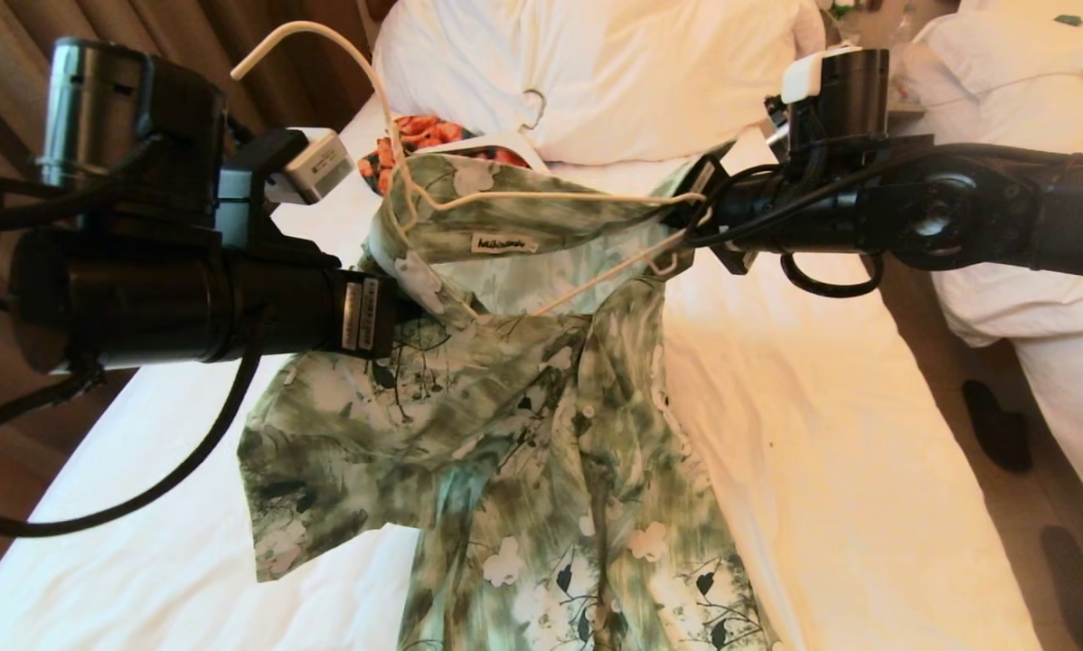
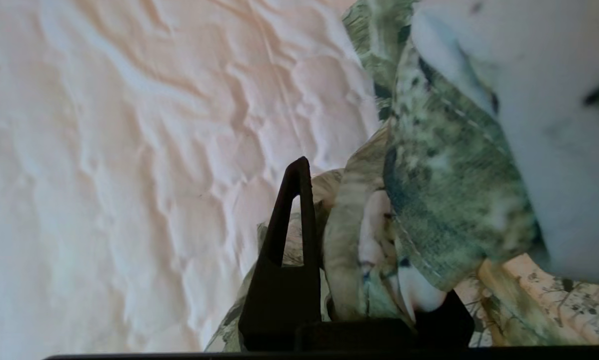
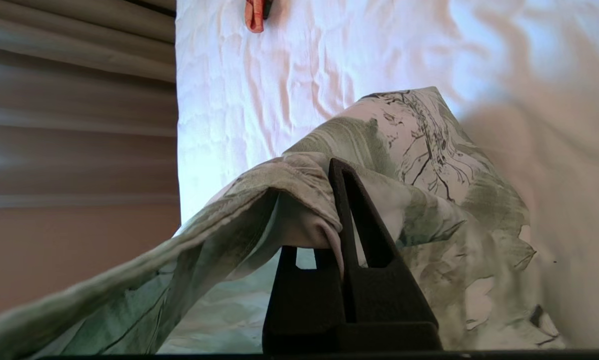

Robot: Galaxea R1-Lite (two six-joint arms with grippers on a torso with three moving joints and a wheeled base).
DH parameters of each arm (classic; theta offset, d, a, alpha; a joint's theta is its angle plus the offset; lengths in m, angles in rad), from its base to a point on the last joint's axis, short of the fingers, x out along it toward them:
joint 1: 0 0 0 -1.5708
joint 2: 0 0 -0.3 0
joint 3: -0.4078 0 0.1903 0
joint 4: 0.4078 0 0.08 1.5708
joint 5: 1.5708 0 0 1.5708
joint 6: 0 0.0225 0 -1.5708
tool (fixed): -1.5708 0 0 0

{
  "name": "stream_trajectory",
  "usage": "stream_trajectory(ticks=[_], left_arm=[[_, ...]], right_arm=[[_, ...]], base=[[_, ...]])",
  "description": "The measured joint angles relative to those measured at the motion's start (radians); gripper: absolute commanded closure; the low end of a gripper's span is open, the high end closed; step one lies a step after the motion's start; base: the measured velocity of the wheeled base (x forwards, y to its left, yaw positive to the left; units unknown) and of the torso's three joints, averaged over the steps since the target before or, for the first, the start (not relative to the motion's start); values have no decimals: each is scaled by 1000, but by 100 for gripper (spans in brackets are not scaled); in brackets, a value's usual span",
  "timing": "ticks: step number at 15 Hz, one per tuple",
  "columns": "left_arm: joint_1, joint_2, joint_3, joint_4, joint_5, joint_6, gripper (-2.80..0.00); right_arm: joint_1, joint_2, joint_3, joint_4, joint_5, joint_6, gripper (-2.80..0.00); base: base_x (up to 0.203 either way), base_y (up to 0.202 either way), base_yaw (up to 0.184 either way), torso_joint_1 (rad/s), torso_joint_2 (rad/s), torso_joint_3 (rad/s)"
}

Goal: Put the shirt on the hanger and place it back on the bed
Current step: Hook the other side of the shirt onto the hanger

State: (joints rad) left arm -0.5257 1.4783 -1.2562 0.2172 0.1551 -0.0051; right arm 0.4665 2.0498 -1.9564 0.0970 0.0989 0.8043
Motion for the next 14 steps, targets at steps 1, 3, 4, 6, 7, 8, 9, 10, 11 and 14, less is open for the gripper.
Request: stream_trajectory(ticks=[1,3,4,6,7,8,9,10,11,14], left_arm=[[11,-1,9,0,1,1,0],[38,-8,31,-1,2,9,0],[54,-10,36,-14,2,19,0],[83,-12,39,-75,3,32,0],[95,-13,40,-88,3,44,0],[101,-14,46,-91,3,56,0],[104,-16,49,-92,2,58,0],[104,-21,50,-90,-4,59,0],[103,-25,54,-88,-7,59,0],[98,-45,66,-78,-25,55,0]], right_arm=[[2,0,0,0,0,0,0],[2,0,0,1,0,-1,0],[2,0,0,7,0,-1,0],[3,1,5,29,0,-2,0],[4,2,11,33,0,-2,0],[4,2,14,33,0,-1,0],[3,3,16,30,0,-5,0],[2,3,17,28,1,-6,0],[1,4,17,27,1,-6,0],[0,11,15,32,-2,-8,0]], base=[[0,0,0,0,0,0],[0,0,0,0,0,0],[0,0,0,0,0,0],[0,0,0,0,0,0],[0,0,0,0,0,0],[0,0,0,0,0,0],[0,0,0,0,0,0],[0,0,0,0,0,0],[0,0,0,0,0,0],[0,0,0,0,0,0]])
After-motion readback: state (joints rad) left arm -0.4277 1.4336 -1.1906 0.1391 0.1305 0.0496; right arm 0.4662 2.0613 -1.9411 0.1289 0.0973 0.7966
